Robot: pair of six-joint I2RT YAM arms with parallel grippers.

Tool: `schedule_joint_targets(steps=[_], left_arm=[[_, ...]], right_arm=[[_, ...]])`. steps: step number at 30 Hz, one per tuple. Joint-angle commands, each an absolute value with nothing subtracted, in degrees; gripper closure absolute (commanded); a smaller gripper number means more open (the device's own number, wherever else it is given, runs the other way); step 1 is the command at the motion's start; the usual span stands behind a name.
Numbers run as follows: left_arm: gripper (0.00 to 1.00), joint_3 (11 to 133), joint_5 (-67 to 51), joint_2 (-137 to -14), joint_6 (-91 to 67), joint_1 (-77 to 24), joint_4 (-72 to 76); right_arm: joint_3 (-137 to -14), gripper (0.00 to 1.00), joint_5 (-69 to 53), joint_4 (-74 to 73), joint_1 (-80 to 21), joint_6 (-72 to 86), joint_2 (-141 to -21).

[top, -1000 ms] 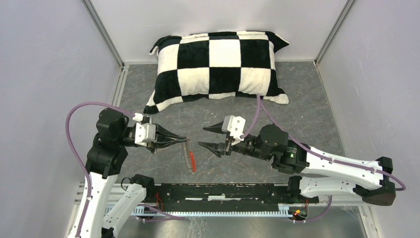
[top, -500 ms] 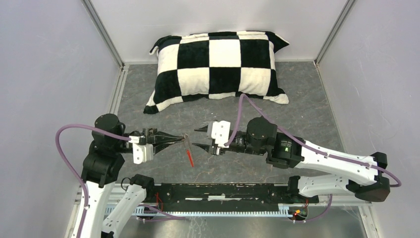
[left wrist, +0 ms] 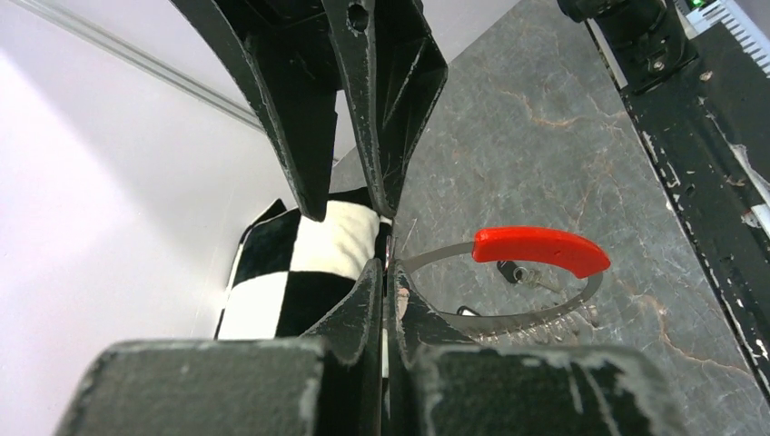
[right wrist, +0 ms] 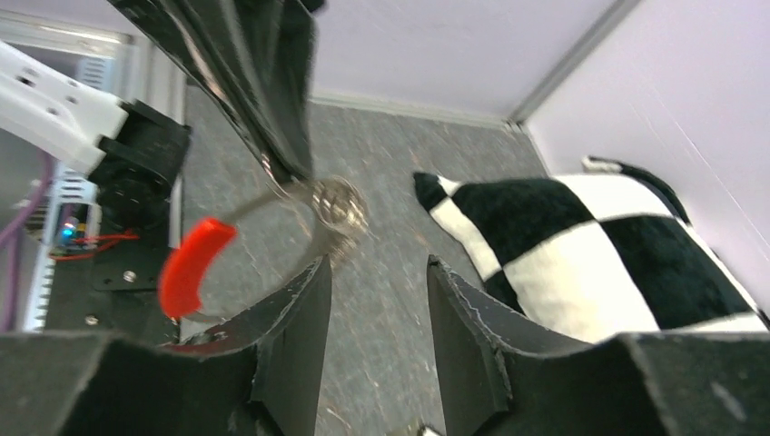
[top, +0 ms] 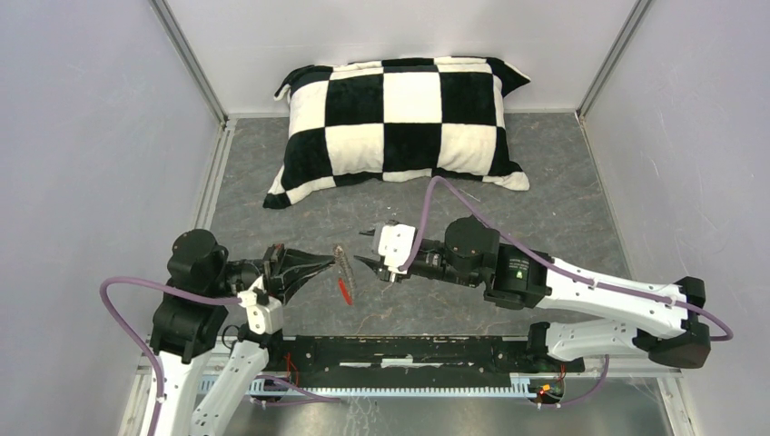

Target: Put the keys on the keyring

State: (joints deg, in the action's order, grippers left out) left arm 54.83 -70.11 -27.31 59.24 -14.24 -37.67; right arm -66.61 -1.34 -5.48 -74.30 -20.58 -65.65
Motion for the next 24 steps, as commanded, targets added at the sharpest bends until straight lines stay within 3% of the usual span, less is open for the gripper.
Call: schedule_joint_targets(steps=[1,7,12,19,22,24], left_arm=[[0.98,54.11,-68.8,-26.61,62.4,-14.15,-37.22],[0.98,50.21,-65.4,-26.9,28.56,-14.15,-20.07],[0.98,48.52,-65.88,-27.95,13.54,-14.13,-12.75],[0.98,48.39,-66.04,-29.0,6.98,-14.15,-11.44],[0.98,48.21,-63.03,-29.11,5.33,-14.15,-11.32],[0.98,47.26,-60.31,-29.78,6.12,-14.15,-12.69]], right_arm=[[-61.54,0.49,11.25,-2.3,-73.71,-17.51,-62.03],[-56.13,0.42,2.63,2.72,-69.81,-11.9,-58.29],[-58.62,0.44,-6.87,3.93,-69.9,-12.97,-60.07],[-59.58,0.5,-11.19,8.04,-69.83,-12.66,-60.41],[-59.26,0.51,-6.14,4.89,-69.52,-11.81,-59.8],[-52.36,0.39,3.63,4.39,-66.42,-8.44,-56.03]])
